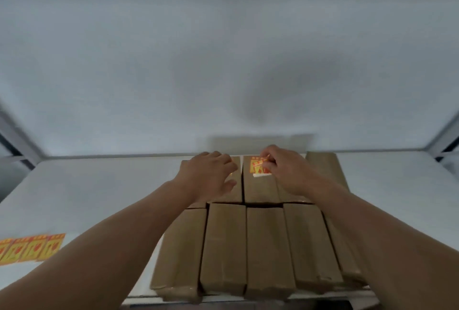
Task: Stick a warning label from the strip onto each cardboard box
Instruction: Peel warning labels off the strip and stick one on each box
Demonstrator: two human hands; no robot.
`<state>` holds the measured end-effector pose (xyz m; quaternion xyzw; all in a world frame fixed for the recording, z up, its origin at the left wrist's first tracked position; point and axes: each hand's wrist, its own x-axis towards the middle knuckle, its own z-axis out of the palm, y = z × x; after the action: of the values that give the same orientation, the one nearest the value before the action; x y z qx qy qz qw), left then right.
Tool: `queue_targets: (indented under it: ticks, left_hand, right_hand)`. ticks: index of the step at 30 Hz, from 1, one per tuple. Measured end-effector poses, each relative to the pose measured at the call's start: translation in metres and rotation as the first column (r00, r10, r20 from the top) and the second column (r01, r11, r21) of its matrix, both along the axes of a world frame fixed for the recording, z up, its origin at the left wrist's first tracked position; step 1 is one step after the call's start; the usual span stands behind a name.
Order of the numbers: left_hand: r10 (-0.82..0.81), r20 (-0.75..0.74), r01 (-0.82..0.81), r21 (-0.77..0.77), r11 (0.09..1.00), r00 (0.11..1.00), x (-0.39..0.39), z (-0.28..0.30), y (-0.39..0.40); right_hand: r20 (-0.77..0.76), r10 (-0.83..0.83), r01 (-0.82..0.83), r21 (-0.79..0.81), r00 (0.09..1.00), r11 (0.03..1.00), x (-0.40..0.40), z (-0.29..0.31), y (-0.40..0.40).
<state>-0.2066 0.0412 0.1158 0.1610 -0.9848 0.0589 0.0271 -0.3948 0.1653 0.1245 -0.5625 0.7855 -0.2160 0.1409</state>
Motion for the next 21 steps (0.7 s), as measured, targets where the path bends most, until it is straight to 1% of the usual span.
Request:
queue_targets:
  ticks: [3, 5, 11, 17, 21]
  left_hand:
    - [-0.037, 0.014, 0.037, 0.007, 0.999, 0.999, -0.037, 0.0, 0.015]
    - [-0.062, 0.016, 0.062, 0.012, 0.998, 0.998, -0.056, -0.001, 0.024]
    - [-0.128, 0.029, 0.126, 0.042, 0.991, 0.991, -0.112, -0.01, 0.046]
    - [-0.174, 0.057, 0.173, 0.037, 0.984, 0.983, -0.146, -0.016, 0.064]
    - [-0.188, 0.036, 0.187, 0.04, 0.982, 0.982, -0.163, -0.025, 0.072]
  right_hand:
    - [0.062, -0.064, 0.067, -0.06, 0.996, 0.996, -0.032, 0.002, 0.021]
    - [0.05, -0.092, 0.095, -0.07, 0.995, 0.993, -0.052, 0.004, 0.033]
    - [-0.021, -0.138, 0.137, -0.034, 0.99, 0.99, -0.117, -0.003, 0.057]
    - [-0.021, -0.139, 0.139, 0.007, 0.99, 0.99, -0.152, -0.018, 0.063]
    - [-0.016, -0.136, 0.137, 0.019, 0.991, 0.99, -0.163, -0.028, 0.061]
